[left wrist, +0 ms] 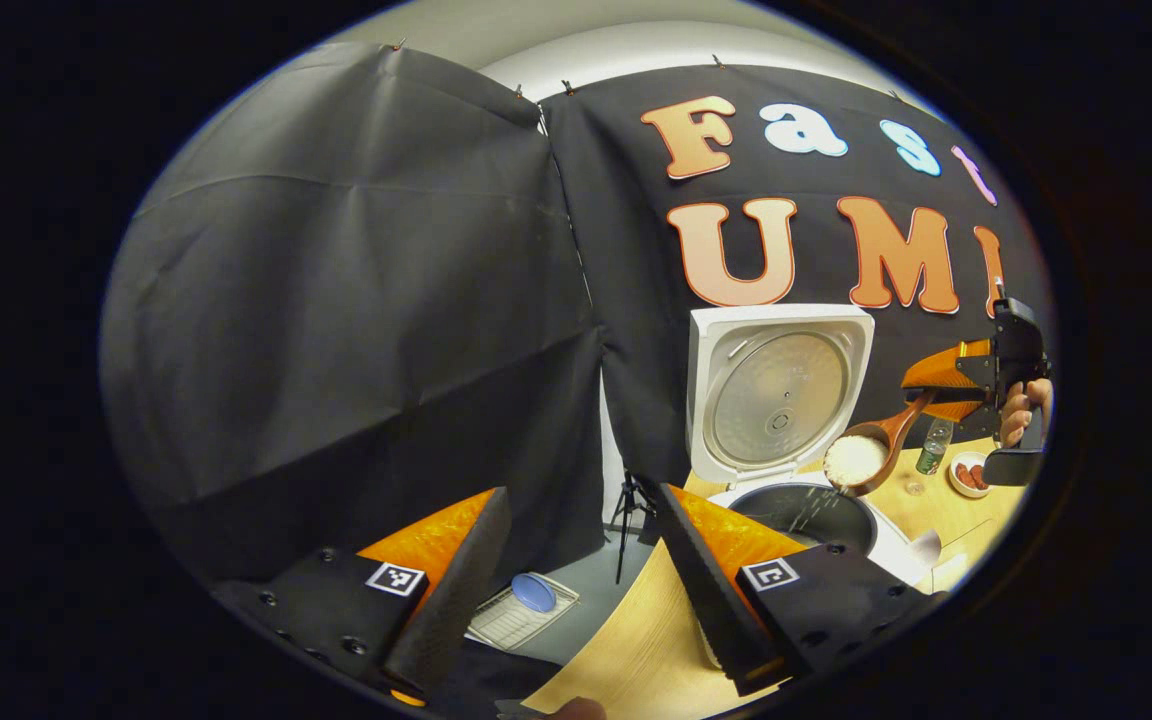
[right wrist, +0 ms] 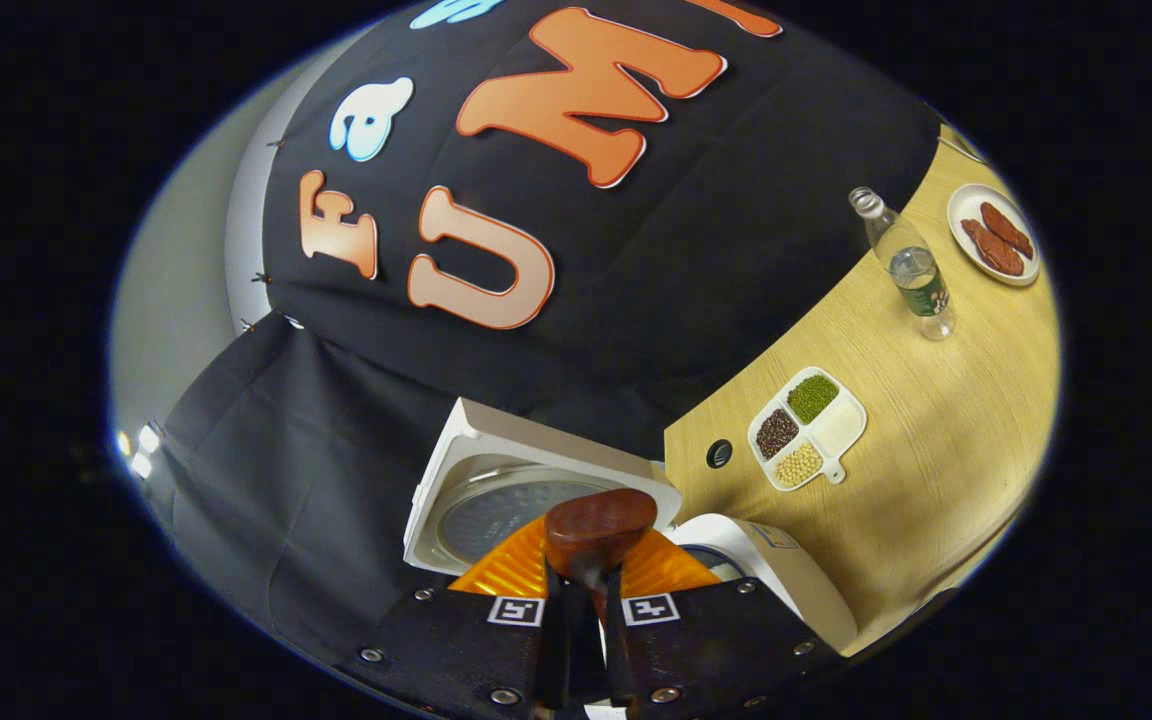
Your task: Close the left gripper, press the button to open the rice cooker; take a wooden spoon from the chopstick holder with the right hand, scoop a spoonful of rice and pour it into the rice cooker, then put the wooden spoon back into the chopstick holder.
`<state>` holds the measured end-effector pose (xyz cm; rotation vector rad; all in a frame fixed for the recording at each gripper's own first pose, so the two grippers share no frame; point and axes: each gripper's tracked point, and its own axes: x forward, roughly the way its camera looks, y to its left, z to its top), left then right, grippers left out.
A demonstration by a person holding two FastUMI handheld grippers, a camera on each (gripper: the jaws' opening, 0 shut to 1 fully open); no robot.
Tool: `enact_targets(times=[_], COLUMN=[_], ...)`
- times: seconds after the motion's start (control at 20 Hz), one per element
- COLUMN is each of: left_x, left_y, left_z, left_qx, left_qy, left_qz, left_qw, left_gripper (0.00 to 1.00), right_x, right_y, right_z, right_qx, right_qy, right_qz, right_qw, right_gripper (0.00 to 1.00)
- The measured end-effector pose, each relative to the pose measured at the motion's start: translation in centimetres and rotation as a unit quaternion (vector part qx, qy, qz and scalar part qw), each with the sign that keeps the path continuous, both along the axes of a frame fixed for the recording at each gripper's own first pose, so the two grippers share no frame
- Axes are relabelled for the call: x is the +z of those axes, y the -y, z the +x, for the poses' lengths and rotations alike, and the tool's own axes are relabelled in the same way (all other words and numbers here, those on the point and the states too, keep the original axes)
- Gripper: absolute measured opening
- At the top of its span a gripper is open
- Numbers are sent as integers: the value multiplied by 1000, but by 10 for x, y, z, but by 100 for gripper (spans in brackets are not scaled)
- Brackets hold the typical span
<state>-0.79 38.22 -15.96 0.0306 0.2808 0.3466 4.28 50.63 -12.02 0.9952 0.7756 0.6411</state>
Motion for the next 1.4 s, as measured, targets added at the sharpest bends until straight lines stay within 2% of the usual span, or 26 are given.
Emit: enact_targets(times=[0.05,0.1,0.15,0.2,0.3,0.45,0.5,0.55,0.7,0.75,0.8,0.85,0.9,1.0,1.05,1.1,1.25,1.35,1.4], left_x=[-2,-2,-4,-7,-8,-9,-9,-9,-10,-11,-11,-10,-11,-11,-11,-12,-11,-10,-11], left_y=[0,-1,-4,-4,-6,-9,-9,-9,-10,-10,-10,-10,-11,-11,-11,-11,-11,-11,-11], left_z=[0,-3,-5,-7,-9,-8,-9,-9,-10,-11,-12,-12,-12,-13,-13,-13,-13,-14,-14], left_qx=[2,4,7,9,15,22,24,25,29,29,29,29,30,31,31,32,33,34,34], left_qy=[-1,-2,-3,-6,-9,-10,-12,-13,-15,-16,-15,-15,-14,-15,-16,-17,-16,-16,-16], left_qz=[0,0,-2,-5,-7,-4,-4,-4,-4,-4,-3,-3,-2,-3,-3,-3,-4,-4,-4], left_qw=[1000,1000,1000,1000,1000,1000,1000,1000,999,999,999,999,999,999,999,999,999,999,999], left_gripper=[95,99,95,95,100,99,95,95,95,99,99,94,99,99,95,99,99,99,95], right_x=[1,0,-1,-2,0,0,0,0,-2,-3,-3,-3,-4,-4,-5,-5,-6,-7,-7], right_y=[-1,-3,-9,-12,-10,-9,-10,-12,-16,-16,-16,-17,-18,-19,-19,-19,-20,-21,-21], right_z=[-1,-2,-4,-6,-6,-7,-9,-10,-12,-12,-13,-14,-14,-15,-15,-15,-15,-14,-14], right_qx=[4,10,16,19,22,29,33,37,50,53,56,57,59,63,65,67,72,75,75], right_qy=[7,16,15,9,4,12,16,19,38,43,49,53,59,69,76,85,107,120,127], right_qz=[-2,-6,-4,1,5,-8,-12,-14,-23,-27,-31,-34,-39,-49,-54,-62,-82,-90,-95], right_qw=[1000,1000,1000,1000,1000,999,999,999,998,997,997,996,996,994,994,992,988,986,985], right_gripper=[14,14,14,14,14,14,14,14,14,14,14,14,14,14,14,14,14,14,14])
